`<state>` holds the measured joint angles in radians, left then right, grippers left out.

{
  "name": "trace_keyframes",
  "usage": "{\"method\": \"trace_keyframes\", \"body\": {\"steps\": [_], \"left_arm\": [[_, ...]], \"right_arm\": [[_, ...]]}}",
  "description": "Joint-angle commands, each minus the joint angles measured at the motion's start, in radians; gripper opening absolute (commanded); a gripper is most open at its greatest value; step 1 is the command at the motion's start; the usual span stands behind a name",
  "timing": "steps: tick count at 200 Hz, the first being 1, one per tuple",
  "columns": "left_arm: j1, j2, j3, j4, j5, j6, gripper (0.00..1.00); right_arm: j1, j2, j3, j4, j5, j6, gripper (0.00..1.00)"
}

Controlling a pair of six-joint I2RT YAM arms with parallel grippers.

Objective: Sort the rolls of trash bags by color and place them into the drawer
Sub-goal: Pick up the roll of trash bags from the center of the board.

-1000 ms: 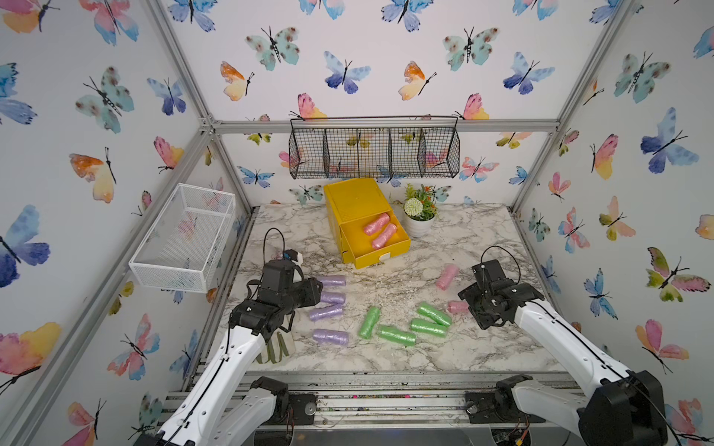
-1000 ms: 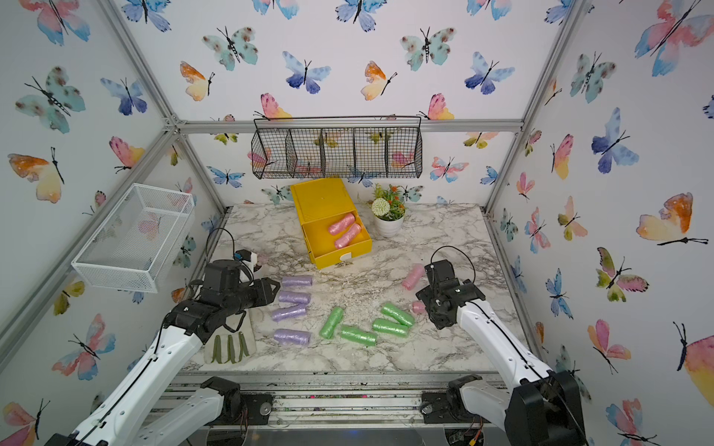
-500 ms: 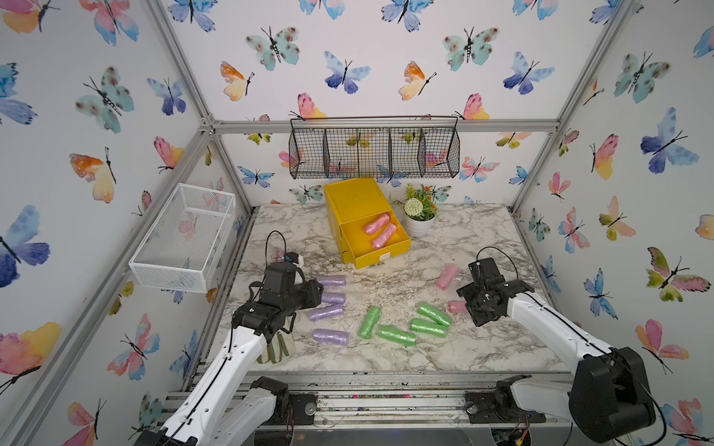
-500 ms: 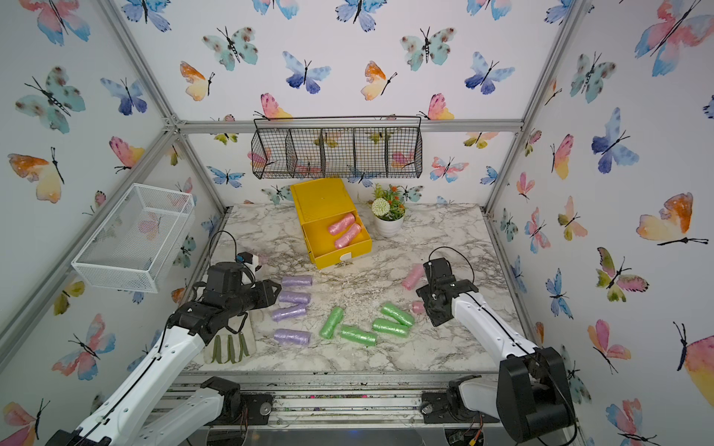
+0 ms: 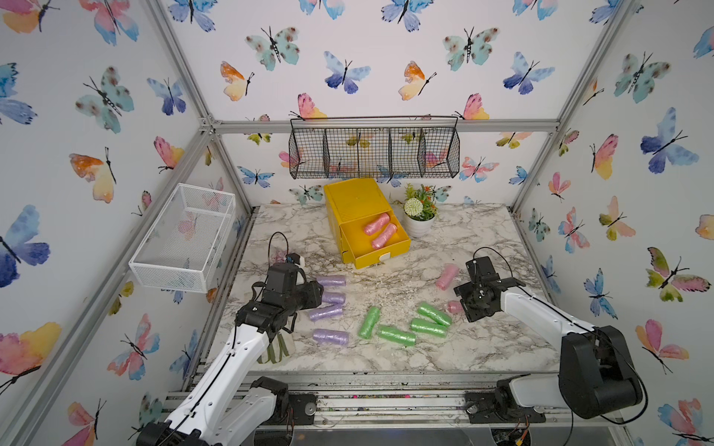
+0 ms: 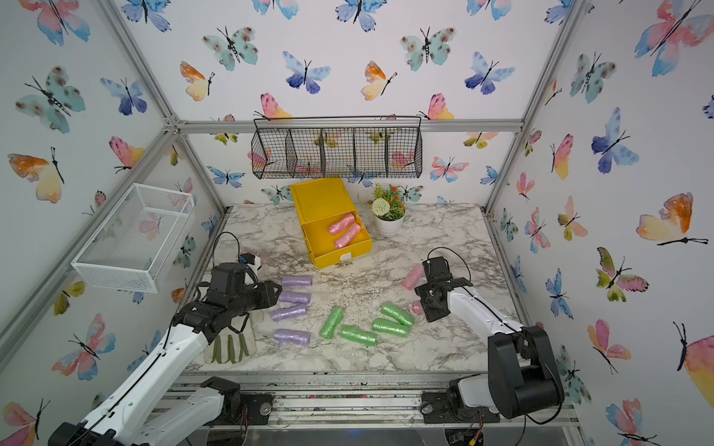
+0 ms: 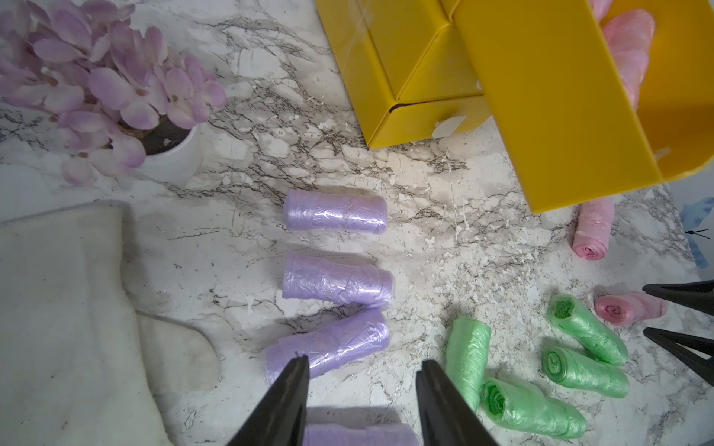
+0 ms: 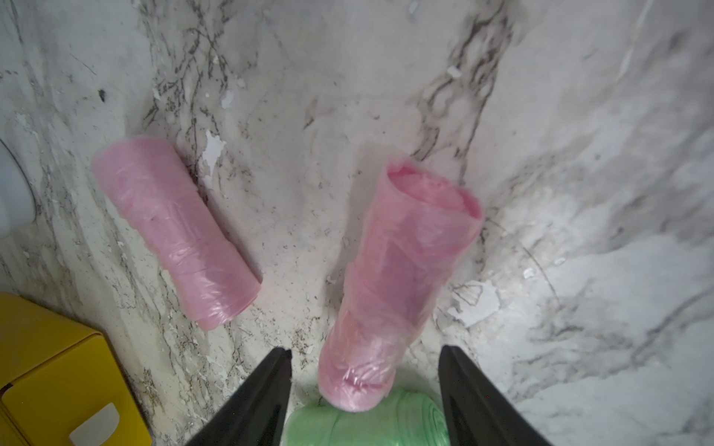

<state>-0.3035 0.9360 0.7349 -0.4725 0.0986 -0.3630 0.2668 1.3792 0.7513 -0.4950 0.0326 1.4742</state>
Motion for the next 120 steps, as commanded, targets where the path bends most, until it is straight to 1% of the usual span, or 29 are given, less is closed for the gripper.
{"method": "trace_keyframes", "body": {"steps": [1,26,49,69,96,120], "left_arm": [[-0.005,0.004,-0.005,0.014,-0.015,0.015,0.50],[-0.005,0.001,-0.005,0.014,-0.022,0.018,0.50],[-0.005,-0.003,-0.005,0.014,-0.023,0.018,0.50],[-0.005,-0.005,-0.005,0.014,-0.023,0.020,0.50],[-0.003,-0.006,-0.003,0.014,-0.022,0.020,0.50],[-0.005,-0.010,0.000,0.014,-0.025,0.022,0.50]], "right_arm": [[-0.009,0.025,-0.036,0.029,-0.024,0.038,0.64],[-0.009,0.043,-0.056,0.053,-0.039,0.046,0.58],[-0.009,0.032,-0.064,0.058,-0.033,0.058,0.45],[-0.009,0.001,-0.067,0.053,-0.004,0.066,0.38],[-0.009,-0.034,-0.063,0.025,0.043,0.066,0.34],[-0.009,-0.063,-0.046,-0.002,0.063,0.046,0.32]]}}
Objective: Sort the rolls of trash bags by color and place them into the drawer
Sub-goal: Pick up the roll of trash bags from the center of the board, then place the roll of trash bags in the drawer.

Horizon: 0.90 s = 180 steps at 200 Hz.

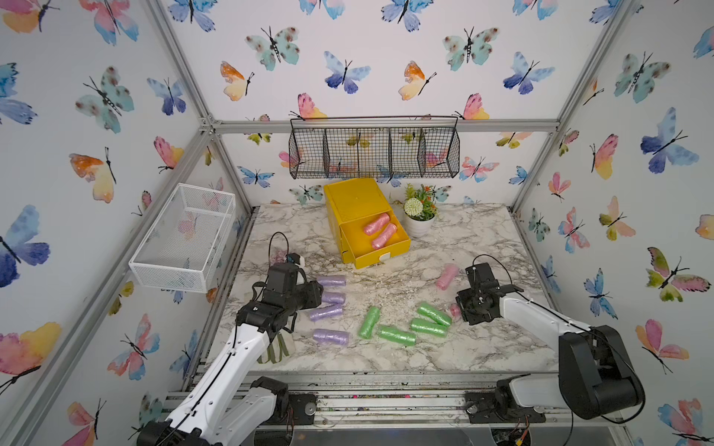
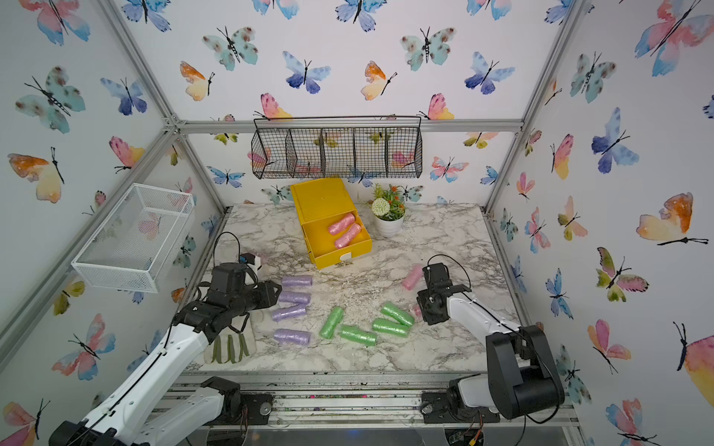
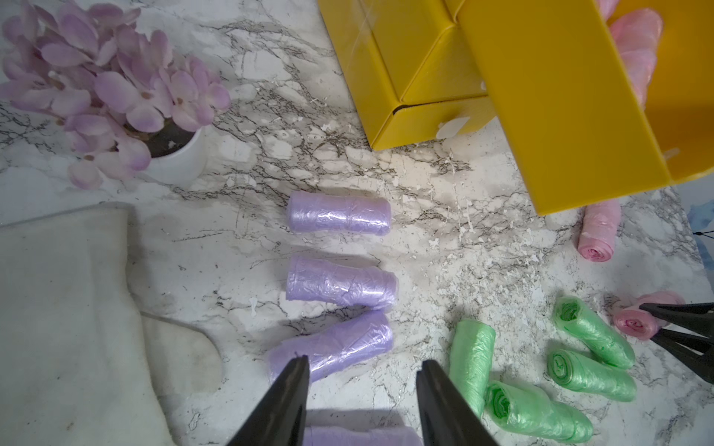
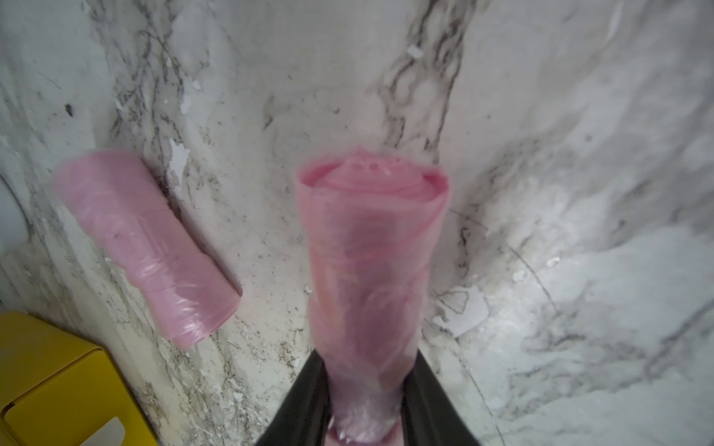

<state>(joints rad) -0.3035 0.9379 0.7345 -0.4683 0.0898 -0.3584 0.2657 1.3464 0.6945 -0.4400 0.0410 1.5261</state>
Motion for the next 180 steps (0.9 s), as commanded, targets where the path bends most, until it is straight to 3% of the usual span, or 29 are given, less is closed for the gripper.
{"method": "trace_keyframes", "body": {"steps": [1,50,106,134,154,180], "left_arm": [[-0.005,-0.012,0.000,0.009,-0.017,0.019,0.50],[-0.004,-0.028,0.050,-0.015,-0.049,0.049,0.51],[-0.003,-0.025,0.023,0.008,-0.031,0.049,0.50],[-0.003,-0.034,0.021,0.011,-0.035,0.050,0.51],[-0.003,-0.035,0.020,0.011,-0.035,0.049,0.51],[0.001,-0.040,0.020,0.010,-0.041,0.049,0.51]], "right_arm": [[-0.008,-0.031,0.012,-0.058,0.055,-0.007,0.32],[-0.008,-0.122,0.158,-0.178,0.078,-0.095,0.31],[-0.006,-0.248,0.298,-0.092,0.017,-0.204,0.23],[0.038,-0.168,0.446,-0.068,-0.045,-0.278,0.23],[0.126,-0.059,0.580,-0.062,-0.075,-0.320,0.23],[0.267,0.067,0.750,-0.041,-0.025,-0.333,0.23]]}}
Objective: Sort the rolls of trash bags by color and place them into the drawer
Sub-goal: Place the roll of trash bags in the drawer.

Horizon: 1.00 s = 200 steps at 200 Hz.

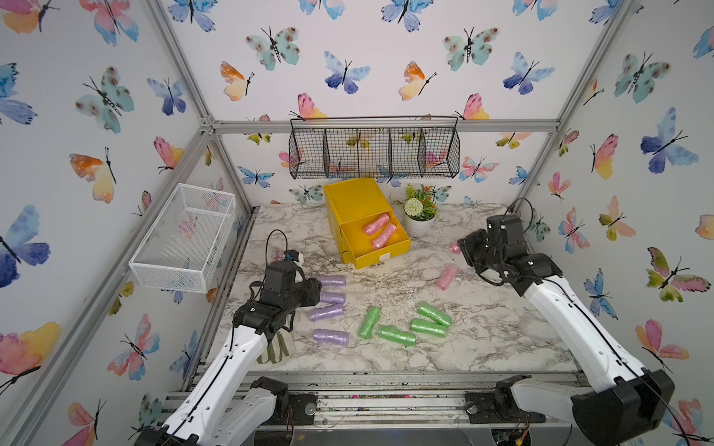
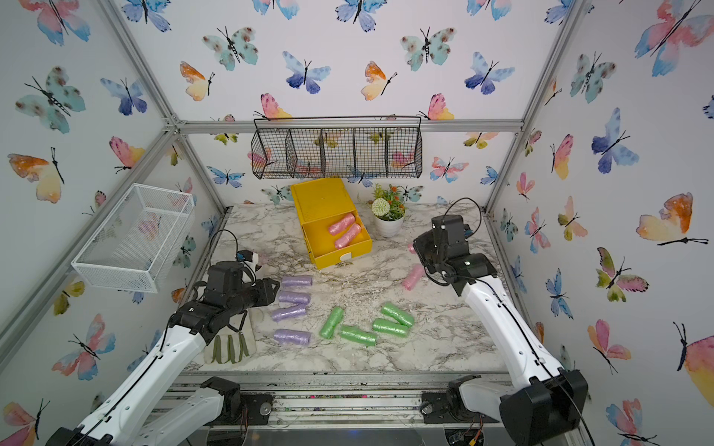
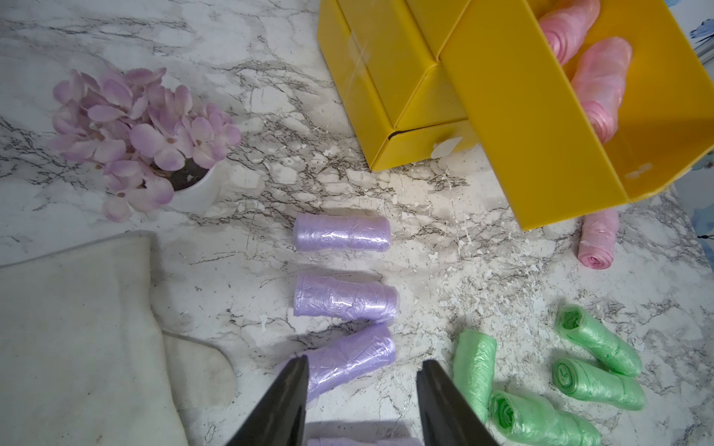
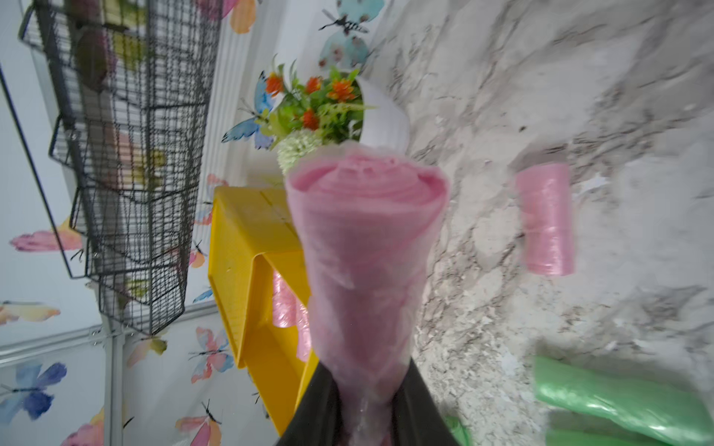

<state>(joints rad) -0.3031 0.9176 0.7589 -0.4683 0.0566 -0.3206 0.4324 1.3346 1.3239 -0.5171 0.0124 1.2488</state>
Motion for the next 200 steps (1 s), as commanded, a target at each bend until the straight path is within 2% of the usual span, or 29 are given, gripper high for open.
{"method": "trace_keyframes", "body": {"steps": [1,19,66,133,162,200], "left_arm": [[0.001,-0.020,-0.004,0.010,-0.008,0.011,0.51],[0.001,-0.020,-0.006,0.010,-0.009,0.011,0.51],[0.007,-0.014,-0.007,0.014,-0.001,0.009,0.51],[0.015,-0.008,-0.006,0.016,0.015,0.012,0.51],[0.017,-0.009,-0.006,0.017,0.020,0.012,0.51],[0.019,-0.005,-0.005,0.019,0.025,0.012,0.51]], "right_arm": [[0.105,0.083,0.127,0.037,0.006,-0.055,0.23],[0.164,0.162,0.245,0.037,0.036,-0.066,0.23],[0.220,0.332,0.434,0.042,-0.003,-0.046,0.23],[0.272,0.636,0.810,-0.184,-0.036,-0.118,0.24],[0.278,0.707,0.872,-0.237,-0.052,-0.129,0.24],[0.278,0.714,0.832,-0.224,-0.040,-0.131,0.24]]}}
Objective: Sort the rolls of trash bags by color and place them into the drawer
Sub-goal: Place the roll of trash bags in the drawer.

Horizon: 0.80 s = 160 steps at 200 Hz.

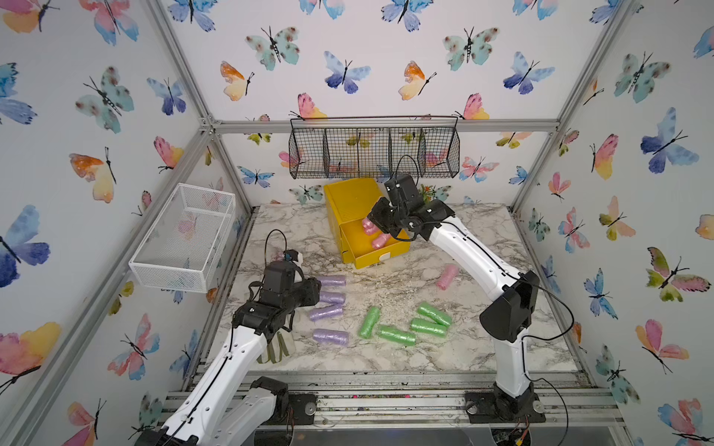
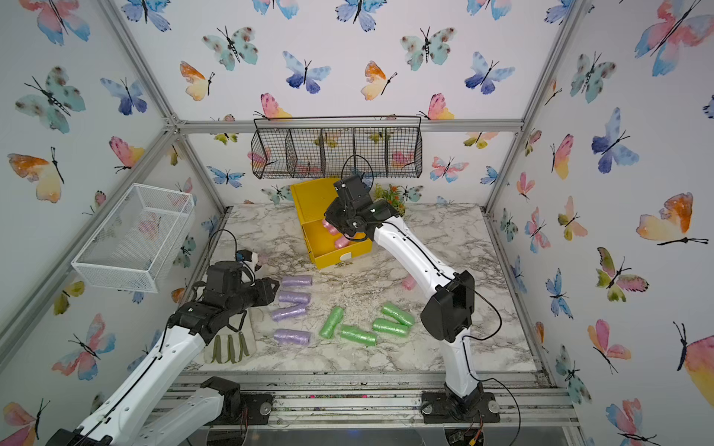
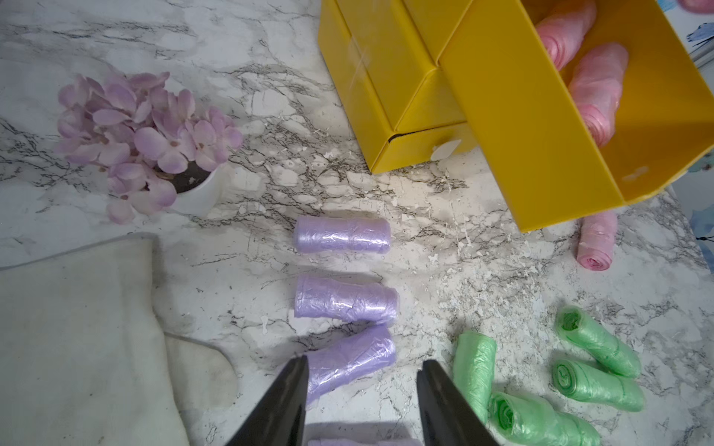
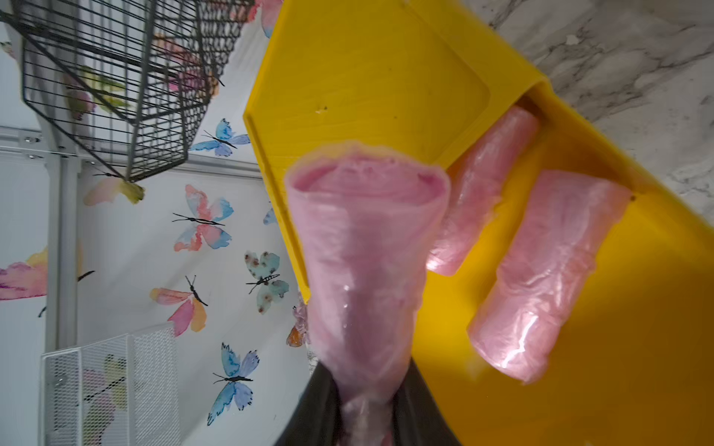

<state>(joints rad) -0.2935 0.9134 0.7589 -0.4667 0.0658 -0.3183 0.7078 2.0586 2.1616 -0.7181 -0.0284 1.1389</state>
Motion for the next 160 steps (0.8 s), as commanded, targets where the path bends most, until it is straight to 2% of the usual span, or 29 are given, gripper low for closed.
{"method": "trace_keyframes", "body": {"steps": [1,50,160], "left_arm": [[0.010,-0.001,-0.006,0.017,0.015,0.010,0.51],[0.016,0.002,-0.006,0.017,0.025,0.010,0.51],[0.019,0.001,-0.007,0.018,0.026,0.010,0.51]], "right_arm": [[0.002,-0.010,-0.006,-0.023,0.001,-0.021,0.24],[0.002,0.025,0.000,-0.035,-0.036,-0.030,0.24],[0.002,0.123,0.085,-0.133,-0.002,-0.083,0.24]]}}
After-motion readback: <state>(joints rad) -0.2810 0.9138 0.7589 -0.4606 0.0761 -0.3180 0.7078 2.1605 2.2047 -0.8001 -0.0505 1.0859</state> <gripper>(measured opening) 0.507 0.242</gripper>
